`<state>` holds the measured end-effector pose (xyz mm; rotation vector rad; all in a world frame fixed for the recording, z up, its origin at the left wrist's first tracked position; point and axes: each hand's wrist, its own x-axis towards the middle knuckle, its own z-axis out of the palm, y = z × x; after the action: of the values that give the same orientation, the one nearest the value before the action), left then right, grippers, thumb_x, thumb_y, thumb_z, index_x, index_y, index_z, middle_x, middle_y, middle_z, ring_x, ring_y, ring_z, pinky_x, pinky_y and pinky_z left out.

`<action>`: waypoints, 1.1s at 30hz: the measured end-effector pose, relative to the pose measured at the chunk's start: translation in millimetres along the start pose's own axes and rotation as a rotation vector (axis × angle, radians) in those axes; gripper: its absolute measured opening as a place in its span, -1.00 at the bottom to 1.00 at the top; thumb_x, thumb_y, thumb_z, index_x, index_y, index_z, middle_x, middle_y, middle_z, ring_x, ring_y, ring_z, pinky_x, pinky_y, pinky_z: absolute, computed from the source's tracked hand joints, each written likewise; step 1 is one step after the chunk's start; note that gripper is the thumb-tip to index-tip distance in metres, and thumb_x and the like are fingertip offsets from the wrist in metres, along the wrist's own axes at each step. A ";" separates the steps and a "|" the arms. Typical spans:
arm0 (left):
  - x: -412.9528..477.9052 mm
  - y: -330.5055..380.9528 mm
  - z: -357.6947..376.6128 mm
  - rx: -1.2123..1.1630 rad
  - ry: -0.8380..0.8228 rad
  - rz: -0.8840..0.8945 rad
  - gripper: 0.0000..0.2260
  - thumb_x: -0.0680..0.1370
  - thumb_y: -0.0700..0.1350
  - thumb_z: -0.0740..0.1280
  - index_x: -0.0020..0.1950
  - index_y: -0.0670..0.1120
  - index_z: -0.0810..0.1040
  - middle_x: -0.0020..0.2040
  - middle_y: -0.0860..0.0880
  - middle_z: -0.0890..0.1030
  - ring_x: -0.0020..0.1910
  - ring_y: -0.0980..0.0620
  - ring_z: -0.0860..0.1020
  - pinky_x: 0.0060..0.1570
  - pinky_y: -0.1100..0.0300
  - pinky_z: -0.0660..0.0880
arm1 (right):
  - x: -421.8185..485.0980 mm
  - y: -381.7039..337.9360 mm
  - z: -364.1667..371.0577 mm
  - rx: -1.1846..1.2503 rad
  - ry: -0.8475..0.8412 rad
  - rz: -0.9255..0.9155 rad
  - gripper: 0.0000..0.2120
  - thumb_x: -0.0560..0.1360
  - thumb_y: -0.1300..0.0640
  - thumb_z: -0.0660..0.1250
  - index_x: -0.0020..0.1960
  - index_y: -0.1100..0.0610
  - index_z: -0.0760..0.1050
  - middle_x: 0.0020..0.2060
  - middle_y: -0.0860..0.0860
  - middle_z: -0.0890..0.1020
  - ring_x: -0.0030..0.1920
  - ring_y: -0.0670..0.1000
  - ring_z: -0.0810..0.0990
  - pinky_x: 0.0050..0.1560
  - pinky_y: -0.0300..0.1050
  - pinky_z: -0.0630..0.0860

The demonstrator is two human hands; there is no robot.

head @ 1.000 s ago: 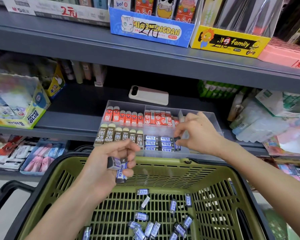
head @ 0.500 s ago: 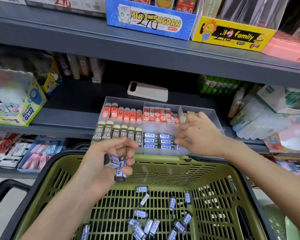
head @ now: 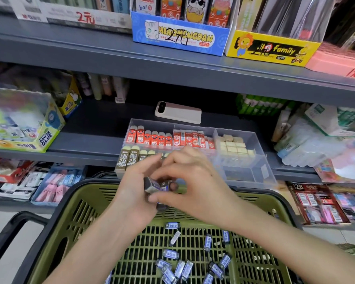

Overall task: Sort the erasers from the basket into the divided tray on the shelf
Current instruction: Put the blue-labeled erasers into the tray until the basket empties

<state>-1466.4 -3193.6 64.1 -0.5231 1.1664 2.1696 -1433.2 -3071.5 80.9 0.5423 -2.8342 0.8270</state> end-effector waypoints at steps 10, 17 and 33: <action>0.6 18.1 -24.1 -0.075 -0.192 0.024 -0.64 0.24 -0.40 0.16 -0.02 -0.32 0.55 -0.18 -0.20 0.49 -0.21 -0.07 0.50 -0.19 0.14 0.49 | 13.1 42.0 -27.3 0.686 0.187 0.399 -0.81 0.47 0.25 0.37 0.04 0.04 0.50 -0.23 0.06 0.55 -0.39 0.00 0.58 -0.24 -0.12 0.52; 4.8 22.3 -44.3 0.099 -0.122 0.222 -0.68 0.32 -0.45 0.29 0.05 -0.29 0.54 -0.04 -0.29 0.64 -0.06 -0.15 0.67 -0.18 0.16 0.63 | 15.9 75.8 9.1 0.171 0.031 0.622 -0.62 0.33 -0.07 0.50 -0.27 0.26 0.54 -0.36 0.09 0.65 -0.33 -0.04 0.56 -0.21 -0.11 0.50; 6.7 7.5 -51.1 0.287 0.032 0.496 -0.71 0.26 0.01 0.44 -0.17 -0.16 0.56 -0.28 -0.14 0.68 -0.29 -0.09 0.68 -0.36 0.28 0.57 | 23.1 83.1 0.5 -0.101 -0.366 0.456 -0.54 0.58 0.06 0.20 -0.45 0.20 0.34 -0.54 0.03 0.30 -0.48 -0.01 0.28 -0.36 -0.15 0.31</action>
<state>-1473.6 -3237.8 37.4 -0.1507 1.7351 2.3334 -1486.0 -3013.6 44.9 0.0245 -3.3838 0.6972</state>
